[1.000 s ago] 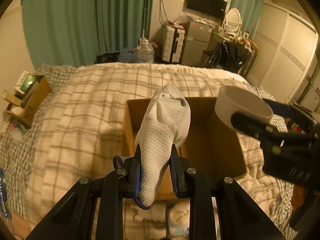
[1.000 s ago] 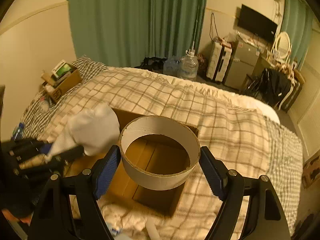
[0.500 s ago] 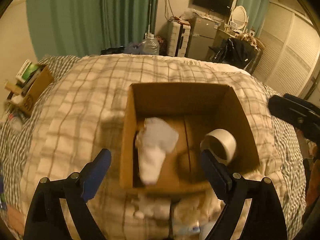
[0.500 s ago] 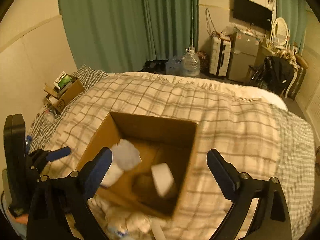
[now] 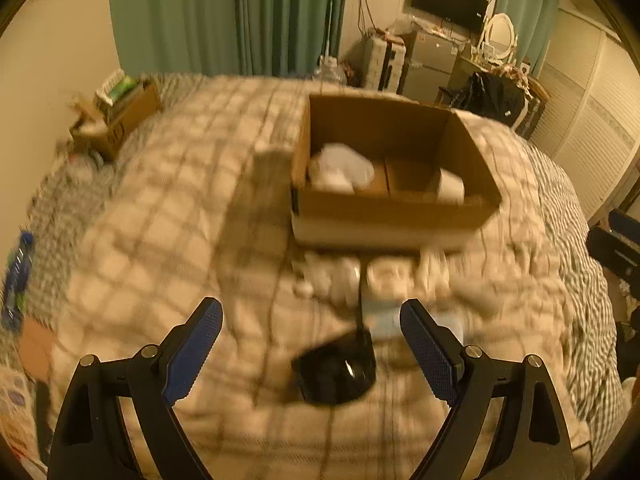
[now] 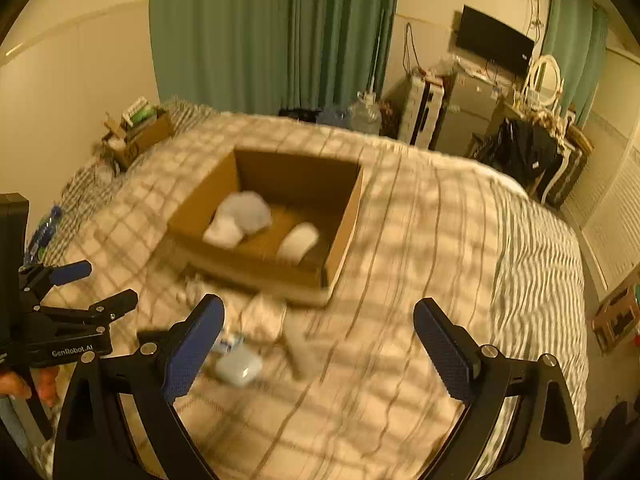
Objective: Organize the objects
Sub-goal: 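Grasp the black cup with the left gripper while the right grasps the earbud case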
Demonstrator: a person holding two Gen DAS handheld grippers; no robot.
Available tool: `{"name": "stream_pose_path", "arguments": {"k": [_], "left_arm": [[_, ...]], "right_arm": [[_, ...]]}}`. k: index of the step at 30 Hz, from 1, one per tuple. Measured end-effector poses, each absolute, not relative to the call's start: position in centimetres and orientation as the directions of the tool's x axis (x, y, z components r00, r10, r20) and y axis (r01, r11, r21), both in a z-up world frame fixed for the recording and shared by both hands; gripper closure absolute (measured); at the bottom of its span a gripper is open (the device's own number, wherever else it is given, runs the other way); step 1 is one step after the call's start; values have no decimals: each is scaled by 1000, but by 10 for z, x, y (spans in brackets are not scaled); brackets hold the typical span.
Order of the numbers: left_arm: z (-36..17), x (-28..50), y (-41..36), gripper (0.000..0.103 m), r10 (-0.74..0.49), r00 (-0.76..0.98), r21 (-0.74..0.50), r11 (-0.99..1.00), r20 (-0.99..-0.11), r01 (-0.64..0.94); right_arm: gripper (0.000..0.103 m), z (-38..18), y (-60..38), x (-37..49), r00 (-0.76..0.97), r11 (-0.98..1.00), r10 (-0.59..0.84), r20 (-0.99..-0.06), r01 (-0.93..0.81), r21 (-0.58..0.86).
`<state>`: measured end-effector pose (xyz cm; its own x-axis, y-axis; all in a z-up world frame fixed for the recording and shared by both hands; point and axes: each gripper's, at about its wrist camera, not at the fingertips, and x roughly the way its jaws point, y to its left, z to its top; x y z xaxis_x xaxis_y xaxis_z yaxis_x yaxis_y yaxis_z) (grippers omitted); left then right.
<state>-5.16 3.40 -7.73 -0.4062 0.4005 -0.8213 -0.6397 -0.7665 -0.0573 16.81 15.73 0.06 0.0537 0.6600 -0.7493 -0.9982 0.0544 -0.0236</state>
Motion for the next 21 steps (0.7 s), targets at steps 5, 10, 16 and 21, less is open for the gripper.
{"name": "stream_pose_path", "arguments": {"k": [5, 10, 16, 21], "left_arm": [[-119, -40, 37, 10, 360, -337, -55, -751, -870, -658], [-155, -41, 49, 12, 321, -245, -72, -727, -915, -683], [-178, -46, 56, 32, 314, -164, -116, -708, -935, -696], [-157, -50, 40, 32, 361, -220, -135, -740, -906, -659]], "right_arm": [[7, -37, 147, 161, 6, 62, 606, -796, -997, 40], [7, -64, 153, 156, -12, 61, 564, -825, -997, 56], [7, -82, 169, 155, -15, 68, 527, -850, -996, 60], [7, -90, 177, 149, -21, 50, 511, -859, -997, 54]]}}
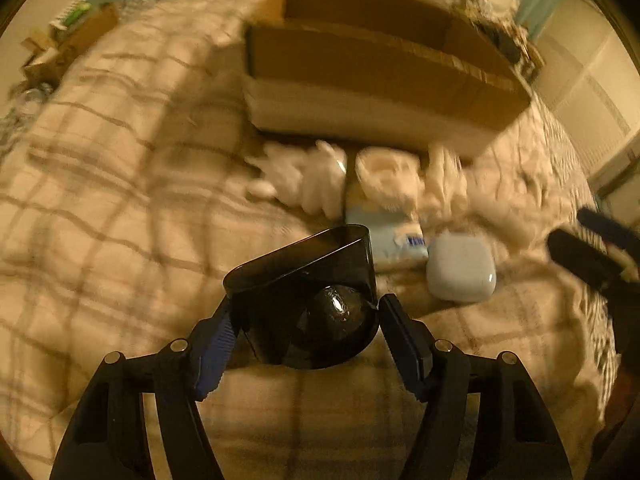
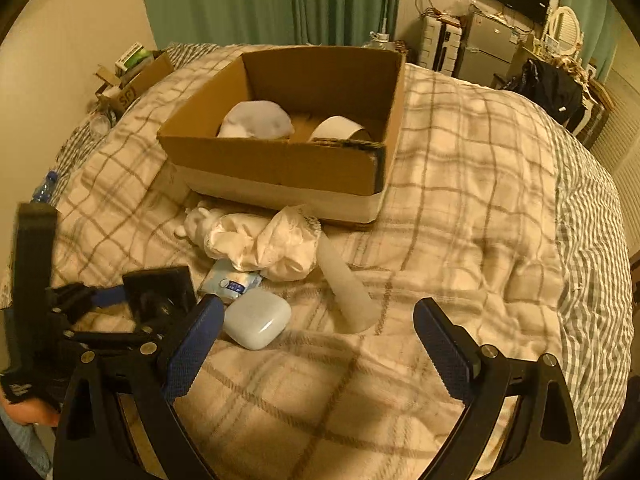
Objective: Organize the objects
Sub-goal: 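Grasp the black cup with the left gripper while the right grasps the earbud case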
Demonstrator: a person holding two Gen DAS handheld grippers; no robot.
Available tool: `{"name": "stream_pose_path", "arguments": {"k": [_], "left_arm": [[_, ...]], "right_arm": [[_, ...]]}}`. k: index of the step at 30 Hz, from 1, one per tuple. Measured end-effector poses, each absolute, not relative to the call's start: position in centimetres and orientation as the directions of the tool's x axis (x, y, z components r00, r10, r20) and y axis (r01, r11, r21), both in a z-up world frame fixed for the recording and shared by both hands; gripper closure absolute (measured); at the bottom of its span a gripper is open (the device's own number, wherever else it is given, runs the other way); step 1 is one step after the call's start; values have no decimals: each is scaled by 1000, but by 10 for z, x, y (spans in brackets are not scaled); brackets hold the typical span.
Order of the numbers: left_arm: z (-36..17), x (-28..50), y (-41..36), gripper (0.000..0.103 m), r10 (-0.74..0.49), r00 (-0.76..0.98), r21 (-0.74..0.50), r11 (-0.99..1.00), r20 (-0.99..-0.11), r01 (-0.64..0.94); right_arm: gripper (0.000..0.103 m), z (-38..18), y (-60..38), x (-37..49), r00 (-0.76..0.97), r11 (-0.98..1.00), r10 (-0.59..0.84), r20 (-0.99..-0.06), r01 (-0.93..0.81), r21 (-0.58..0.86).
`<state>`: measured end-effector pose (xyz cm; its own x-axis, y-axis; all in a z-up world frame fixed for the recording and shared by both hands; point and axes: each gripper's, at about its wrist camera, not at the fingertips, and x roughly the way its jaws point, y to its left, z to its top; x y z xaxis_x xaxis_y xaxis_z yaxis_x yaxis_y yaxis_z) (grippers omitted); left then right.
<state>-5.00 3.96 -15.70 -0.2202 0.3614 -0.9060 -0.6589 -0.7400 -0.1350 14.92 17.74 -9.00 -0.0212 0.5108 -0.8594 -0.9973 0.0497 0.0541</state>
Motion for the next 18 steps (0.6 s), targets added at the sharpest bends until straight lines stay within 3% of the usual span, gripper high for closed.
{"name": "stream_pose_path", "arguments": {"k": [9, 18], "left_arm": [[-115, -74, 17, 32, 339, -388, -49, -803, -857, -594], [-133, -80, 15, 32, 323, -339, -73, -810, -884, -582]], "right_arm": [[8, -114, 198, 116, -12, -28, 439, -898, -1000, 0], [35, -164, 223, 94, 7, -95, 289, -957, -995, -36]]}}
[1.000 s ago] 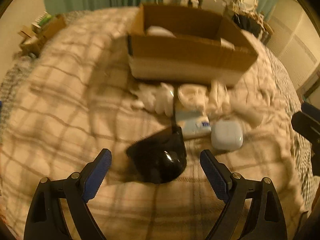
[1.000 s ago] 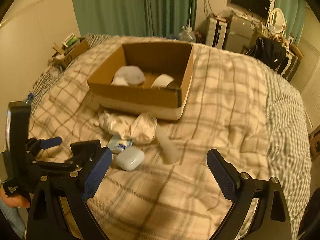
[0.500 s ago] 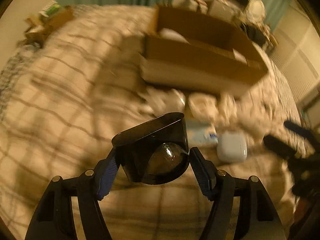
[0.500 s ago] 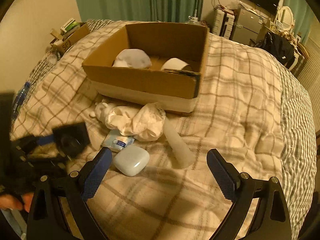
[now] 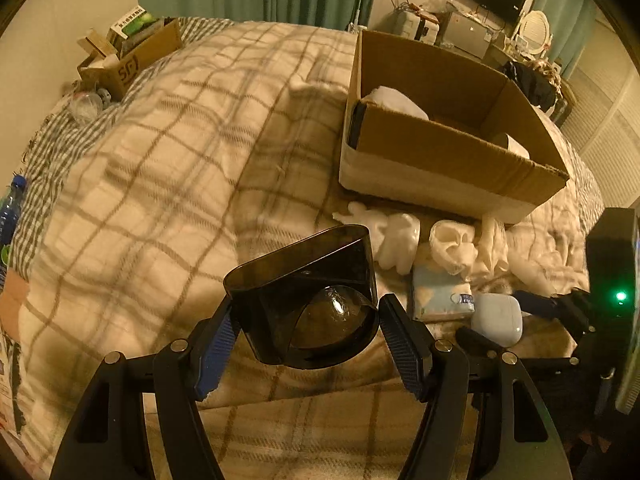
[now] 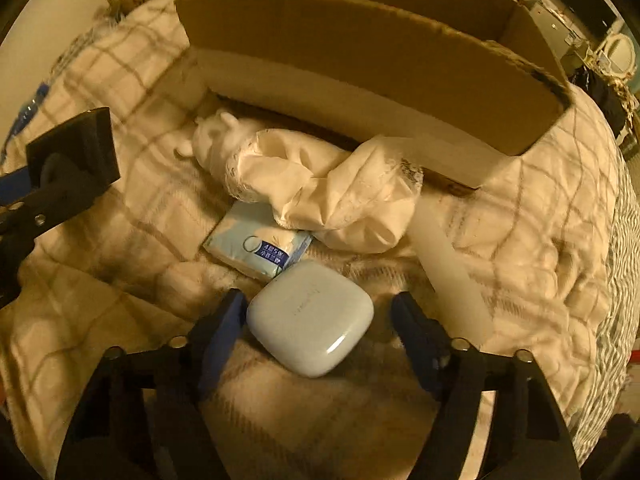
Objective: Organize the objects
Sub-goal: 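Grasp the black cup with the left gripper while the right grasps the earbud case, then lower the cup and earbud case into the box and release both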
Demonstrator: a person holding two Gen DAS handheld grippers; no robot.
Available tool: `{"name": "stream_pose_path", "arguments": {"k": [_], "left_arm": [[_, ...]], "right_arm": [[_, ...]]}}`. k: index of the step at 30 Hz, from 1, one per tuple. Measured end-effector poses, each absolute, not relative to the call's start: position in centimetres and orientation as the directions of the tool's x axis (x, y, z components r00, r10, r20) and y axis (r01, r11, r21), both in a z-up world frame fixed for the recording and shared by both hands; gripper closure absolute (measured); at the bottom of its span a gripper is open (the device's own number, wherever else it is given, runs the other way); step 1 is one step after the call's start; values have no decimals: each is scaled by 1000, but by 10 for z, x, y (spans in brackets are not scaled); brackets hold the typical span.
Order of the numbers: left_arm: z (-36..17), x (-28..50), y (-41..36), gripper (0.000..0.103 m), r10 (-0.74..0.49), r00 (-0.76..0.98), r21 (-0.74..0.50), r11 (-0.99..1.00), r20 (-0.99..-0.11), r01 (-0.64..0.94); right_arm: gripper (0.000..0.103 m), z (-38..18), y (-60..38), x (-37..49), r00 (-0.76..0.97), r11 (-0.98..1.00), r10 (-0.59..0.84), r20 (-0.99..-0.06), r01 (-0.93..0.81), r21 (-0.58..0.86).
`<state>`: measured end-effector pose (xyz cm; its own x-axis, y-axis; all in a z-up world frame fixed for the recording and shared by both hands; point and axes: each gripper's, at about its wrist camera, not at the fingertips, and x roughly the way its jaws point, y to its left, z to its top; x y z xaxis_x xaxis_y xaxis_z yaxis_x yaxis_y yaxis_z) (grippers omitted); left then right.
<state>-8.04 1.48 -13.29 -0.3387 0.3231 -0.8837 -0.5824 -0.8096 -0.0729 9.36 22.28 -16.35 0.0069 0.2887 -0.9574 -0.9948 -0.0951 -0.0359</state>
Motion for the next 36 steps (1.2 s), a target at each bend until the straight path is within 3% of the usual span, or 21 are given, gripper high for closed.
{"name": "stream_pose_path", "arguments": {"k": [1, 2, 9, 23, 36], "left_arm": [[-133, -80, 16, 32, 323, -335, -73, -807, -885, -585], [-134, -79, 16, 32, 323, -333, -72, -805, -886, -588], [-121, -66, 16, 32, 340, -335, -70, -786, -879, -614], [-48, -24, 36, 32, 440, -380, -70, -723, -814, -687], [2, -71, 103, 32, 478, -441, -14, -690, -760, -724]], "right_arm": [[44, -164, 223, 93, 11, -98, 287, -958, -994, -41], [45, -164, 223, 92, 12, -101, 287, -958, -994, -43], [45, -137, 203, 96, 15, -80, 355, -935, -996, -46], [45, -27, 153, 121, -15, -30, 561, -828, -1000, -2], [45, 38, 208, 152, -22, -35, 672, -740, -999, -2]]}}
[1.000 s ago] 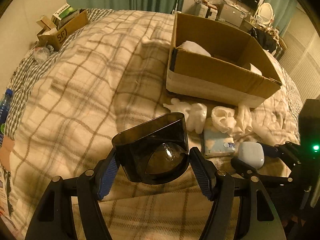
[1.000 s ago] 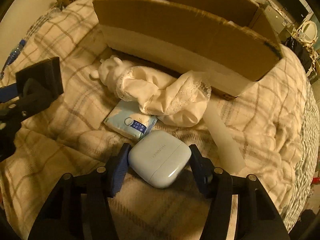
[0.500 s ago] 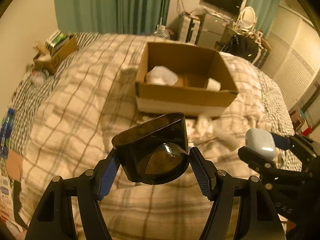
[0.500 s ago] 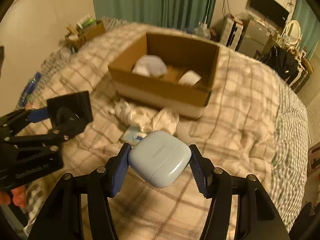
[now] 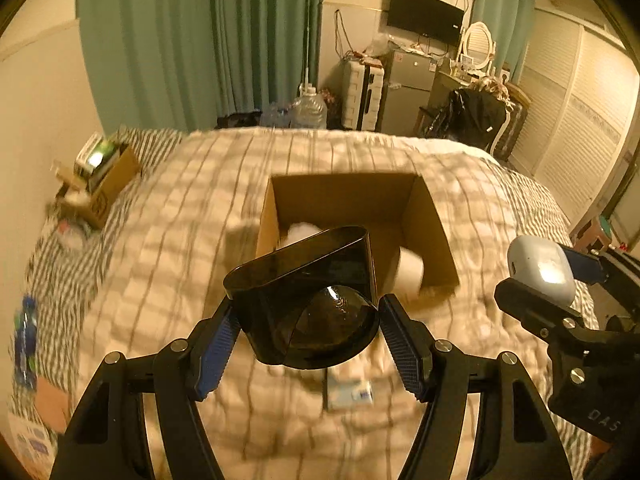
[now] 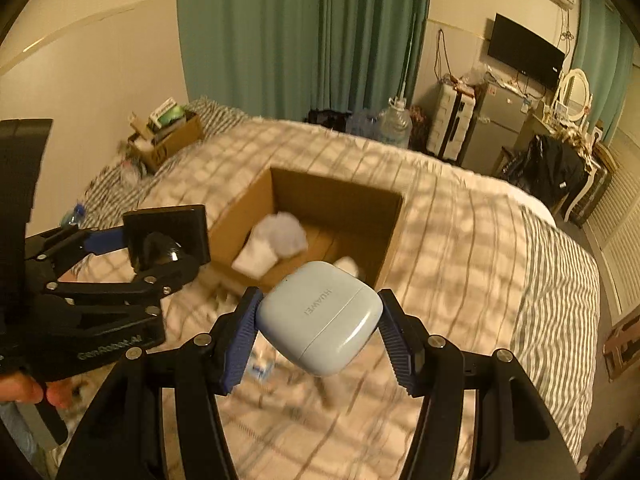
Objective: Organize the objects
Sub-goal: 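Lower the cup and earbud case into the box and release both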
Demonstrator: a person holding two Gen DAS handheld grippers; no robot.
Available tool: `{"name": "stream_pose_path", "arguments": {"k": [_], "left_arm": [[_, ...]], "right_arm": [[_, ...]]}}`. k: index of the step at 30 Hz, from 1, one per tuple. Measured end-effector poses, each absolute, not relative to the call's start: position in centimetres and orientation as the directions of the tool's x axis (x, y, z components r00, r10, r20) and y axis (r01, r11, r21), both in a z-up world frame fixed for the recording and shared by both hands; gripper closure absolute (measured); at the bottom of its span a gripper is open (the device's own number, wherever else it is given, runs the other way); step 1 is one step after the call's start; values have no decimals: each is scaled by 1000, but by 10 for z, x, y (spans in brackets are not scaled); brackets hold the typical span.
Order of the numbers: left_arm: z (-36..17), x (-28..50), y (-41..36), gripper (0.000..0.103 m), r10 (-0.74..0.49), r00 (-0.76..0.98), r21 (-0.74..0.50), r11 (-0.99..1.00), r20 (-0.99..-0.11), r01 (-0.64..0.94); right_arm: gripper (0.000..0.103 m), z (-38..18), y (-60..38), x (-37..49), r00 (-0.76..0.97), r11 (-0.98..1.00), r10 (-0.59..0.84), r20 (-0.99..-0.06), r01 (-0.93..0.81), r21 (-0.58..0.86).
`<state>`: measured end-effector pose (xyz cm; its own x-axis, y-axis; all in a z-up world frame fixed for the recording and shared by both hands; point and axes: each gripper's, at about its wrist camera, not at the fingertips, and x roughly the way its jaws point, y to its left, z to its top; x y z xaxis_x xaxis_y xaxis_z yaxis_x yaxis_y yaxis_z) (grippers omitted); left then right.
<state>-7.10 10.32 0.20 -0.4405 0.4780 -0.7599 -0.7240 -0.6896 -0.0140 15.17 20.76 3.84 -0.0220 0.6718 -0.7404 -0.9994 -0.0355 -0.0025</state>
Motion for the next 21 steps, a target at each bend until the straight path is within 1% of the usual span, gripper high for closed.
{"name": "stream_pose_path", "arguments": {"k": [4, 8, 13, 18, 19, 20, 21], "left_arm": [[1, -99, 132, 32, 482, -448, 5, -677, -753, -736], [-12, -126, 160, 32, 483, -442, 20, -659, -756, -752], [-44, -155, 186, 32, 470, -412, 1, -658, -781, -753], [-66, -157, 197, 32, 490, -380, -16, -629, -785, -777], [-69, -158, 197, 29, 488, -377, -19, -631, -787, -776], [-73, -159, 198, 29, 483, -372, -22, -632, -792, -775], [-75, -158, 197, 25, 481, -366, -26, -632, -797, -774]], "right_arm": [[45, 45, 248, 161, -39, -38, 686, -726, -999, 18], [45, 39, 289, 171, -45, -34, 686, -726, -999, 29], [45, 16, 338, 182, -37, -16, 665, -746, -999, 35], [45, -10, 360, 187, -32, -2, 645, -763, -999, 40], [45, -14, 361, 188, -37, 1, 644, -764, -999, 49], [44, -17, 362, 190, -39, 9, 644, -764, -998, 59], [34, -18, 361, 192, -35, 19, 644, -765, -998, 62]]}}
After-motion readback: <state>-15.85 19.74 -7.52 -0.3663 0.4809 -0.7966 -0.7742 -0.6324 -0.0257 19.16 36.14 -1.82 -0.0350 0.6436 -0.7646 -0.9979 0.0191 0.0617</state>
